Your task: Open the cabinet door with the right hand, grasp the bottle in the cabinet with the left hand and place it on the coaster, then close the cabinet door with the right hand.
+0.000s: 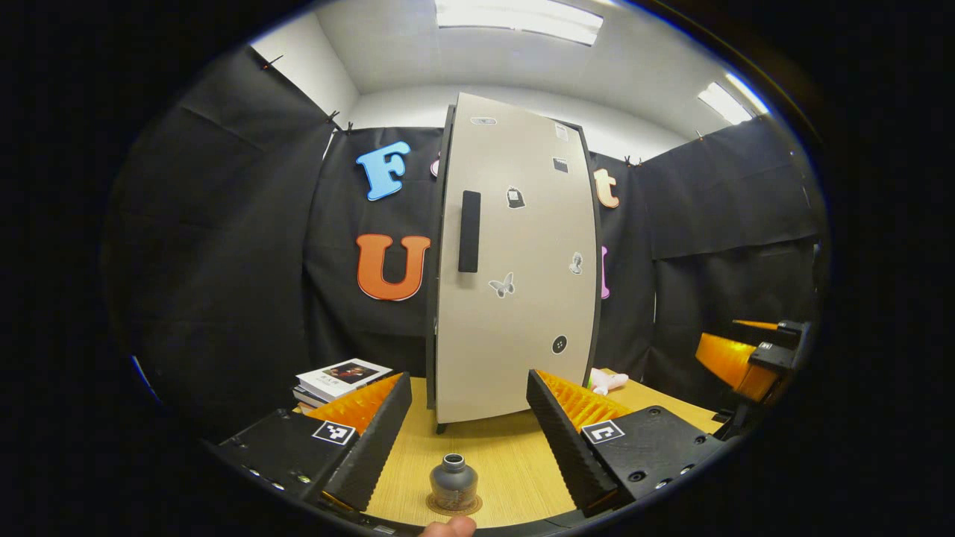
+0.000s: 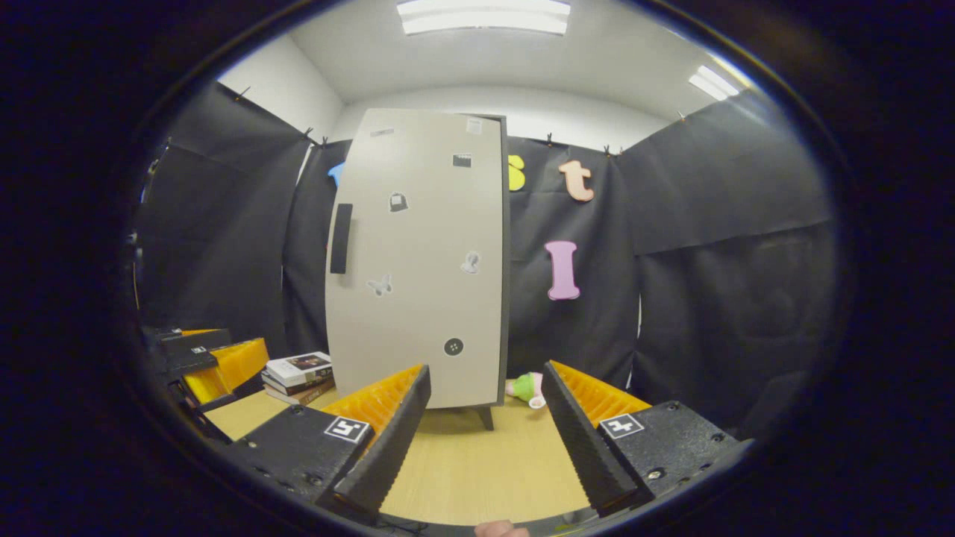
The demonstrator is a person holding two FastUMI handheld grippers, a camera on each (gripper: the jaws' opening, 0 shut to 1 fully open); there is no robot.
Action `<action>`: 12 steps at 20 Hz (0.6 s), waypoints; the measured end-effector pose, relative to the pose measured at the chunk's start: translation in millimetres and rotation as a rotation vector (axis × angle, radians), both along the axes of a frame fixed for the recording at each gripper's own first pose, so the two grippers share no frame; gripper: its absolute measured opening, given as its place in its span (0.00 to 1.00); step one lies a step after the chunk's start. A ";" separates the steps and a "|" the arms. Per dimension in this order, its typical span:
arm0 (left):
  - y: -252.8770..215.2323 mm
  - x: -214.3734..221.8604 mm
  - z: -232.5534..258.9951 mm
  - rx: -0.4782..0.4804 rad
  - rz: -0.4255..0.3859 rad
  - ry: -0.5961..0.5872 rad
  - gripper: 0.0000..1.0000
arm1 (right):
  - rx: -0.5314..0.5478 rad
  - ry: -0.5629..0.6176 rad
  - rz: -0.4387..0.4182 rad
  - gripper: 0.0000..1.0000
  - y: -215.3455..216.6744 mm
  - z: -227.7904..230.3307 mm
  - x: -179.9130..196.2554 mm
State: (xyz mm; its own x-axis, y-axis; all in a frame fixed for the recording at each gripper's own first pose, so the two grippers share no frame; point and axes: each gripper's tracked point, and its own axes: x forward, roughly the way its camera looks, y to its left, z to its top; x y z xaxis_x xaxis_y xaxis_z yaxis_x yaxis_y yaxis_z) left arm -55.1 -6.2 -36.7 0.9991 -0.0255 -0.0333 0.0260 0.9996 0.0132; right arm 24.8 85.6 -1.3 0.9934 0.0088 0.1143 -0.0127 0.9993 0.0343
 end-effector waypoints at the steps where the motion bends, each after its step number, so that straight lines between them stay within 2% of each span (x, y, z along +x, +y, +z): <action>1: 1.0 -0.5 0.3 0.000 0.004 0.000 0.94 | 0.014 0.014 -0.001 0.97 -1.7 -4.7 1.2; 5: 3.5 -1.4 1.0 0.001 0.021 -0.004 0.94 | 0.049 0.018 -0.009 0.97 -9.3 0.0 5.2; 12: 4.8 -0.9 2.5 -0.010 0.036 0.000 0.94 | 0.020 -0.017 -0.015 0.97 -8.6 10.6 2.0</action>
